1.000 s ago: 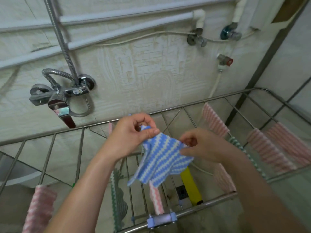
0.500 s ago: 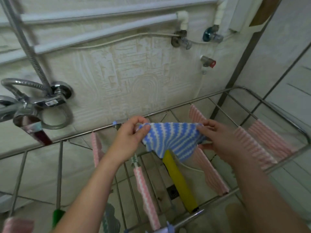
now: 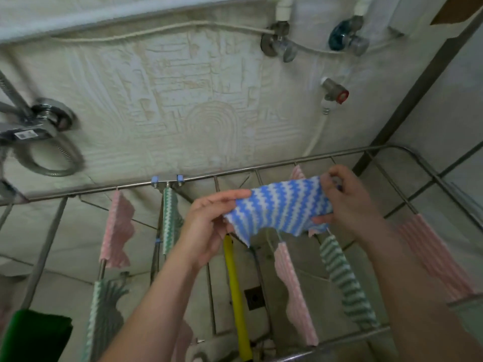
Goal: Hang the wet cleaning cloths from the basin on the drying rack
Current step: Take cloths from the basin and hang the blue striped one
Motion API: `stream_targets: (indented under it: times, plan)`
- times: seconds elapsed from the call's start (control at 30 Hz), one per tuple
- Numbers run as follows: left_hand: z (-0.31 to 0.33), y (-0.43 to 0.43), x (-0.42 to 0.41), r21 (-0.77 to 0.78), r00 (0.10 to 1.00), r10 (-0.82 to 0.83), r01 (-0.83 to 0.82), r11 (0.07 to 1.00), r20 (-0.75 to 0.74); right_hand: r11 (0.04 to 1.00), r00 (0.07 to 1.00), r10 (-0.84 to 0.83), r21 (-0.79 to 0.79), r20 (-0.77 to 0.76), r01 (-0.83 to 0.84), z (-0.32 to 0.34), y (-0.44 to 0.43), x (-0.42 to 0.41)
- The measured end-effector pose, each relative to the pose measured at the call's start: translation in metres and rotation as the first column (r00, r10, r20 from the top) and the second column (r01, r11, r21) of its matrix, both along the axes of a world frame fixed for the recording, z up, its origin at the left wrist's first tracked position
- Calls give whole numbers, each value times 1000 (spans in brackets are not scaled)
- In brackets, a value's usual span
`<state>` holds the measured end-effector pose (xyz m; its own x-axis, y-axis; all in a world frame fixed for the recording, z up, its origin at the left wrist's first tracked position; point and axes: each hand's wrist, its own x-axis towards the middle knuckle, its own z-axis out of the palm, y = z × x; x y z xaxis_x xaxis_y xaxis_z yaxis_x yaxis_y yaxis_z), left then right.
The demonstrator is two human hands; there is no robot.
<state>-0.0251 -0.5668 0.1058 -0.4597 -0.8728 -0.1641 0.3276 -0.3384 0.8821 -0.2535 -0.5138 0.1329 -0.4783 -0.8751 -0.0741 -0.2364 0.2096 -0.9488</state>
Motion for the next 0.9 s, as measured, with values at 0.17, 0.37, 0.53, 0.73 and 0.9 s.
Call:
stream_targets:
  times: [0.17,0.37,0.53,0.73,0.9]
  plan:
    - [8,2,-15,-119,999,32,-35,992,-25,996,986,89,12,140,-92,20,-3,-27]
    - [-19,-24,-46,-289,836,214,-69,955,506,948,970,196,226,145,-226,-33,-54,-43]
    - [-66,-51,-64,-322,522,226,100,941,823,900,946,295,371,-132,-228,-99,-95,-42]
    - [-80,-77,-69,-333,429,247,138,933,869,892,924,295,417,-243,-175,-117,-126,-40]
    - [-87,-93,-76,-341,296,276,196,919,914,913,918,261,386,-300,-133,-122,-141,-33]
